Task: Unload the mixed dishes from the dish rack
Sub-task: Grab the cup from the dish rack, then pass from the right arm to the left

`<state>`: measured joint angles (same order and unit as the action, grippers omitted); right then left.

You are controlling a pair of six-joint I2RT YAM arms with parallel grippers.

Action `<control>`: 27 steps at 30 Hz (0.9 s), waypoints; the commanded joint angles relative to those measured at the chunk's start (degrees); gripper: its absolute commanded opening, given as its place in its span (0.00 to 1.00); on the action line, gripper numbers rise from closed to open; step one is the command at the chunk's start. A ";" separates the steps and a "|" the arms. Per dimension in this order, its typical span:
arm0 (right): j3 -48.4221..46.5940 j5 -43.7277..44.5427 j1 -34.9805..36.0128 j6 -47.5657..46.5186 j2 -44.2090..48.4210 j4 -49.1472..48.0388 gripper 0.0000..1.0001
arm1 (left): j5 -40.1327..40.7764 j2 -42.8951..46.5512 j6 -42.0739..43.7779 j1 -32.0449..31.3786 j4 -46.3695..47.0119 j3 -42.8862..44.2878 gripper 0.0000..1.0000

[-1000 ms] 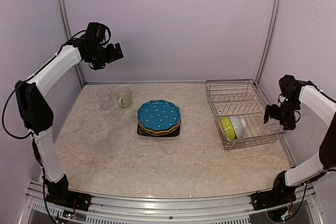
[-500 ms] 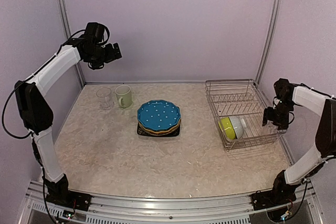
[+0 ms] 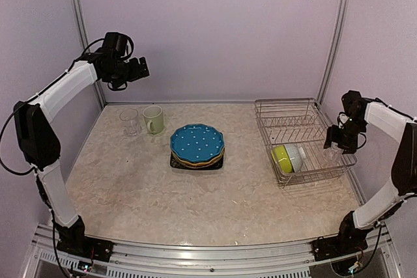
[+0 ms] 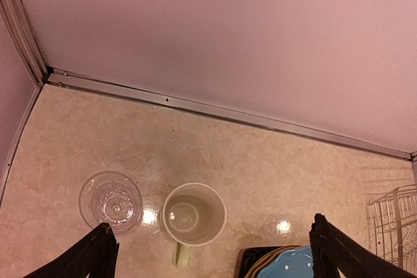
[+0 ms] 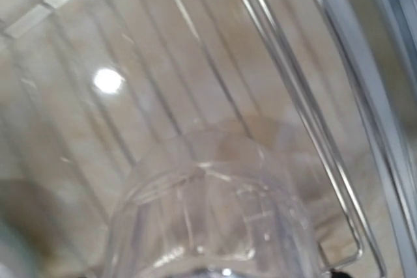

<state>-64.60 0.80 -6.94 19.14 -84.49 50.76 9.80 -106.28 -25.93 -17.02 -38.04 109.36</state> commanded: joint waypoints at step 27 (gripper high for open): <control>-36.10 -54.26 0.85 -0.20 3.04 1.69 0.46 | -17.37 19.25 41.83 -20.27 44.34 -27.03 0.99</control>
<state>-99.48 -42.57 -6.92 16.99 -83.35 54.61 -5.41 -88.64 6.79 -34.00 0.95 82.91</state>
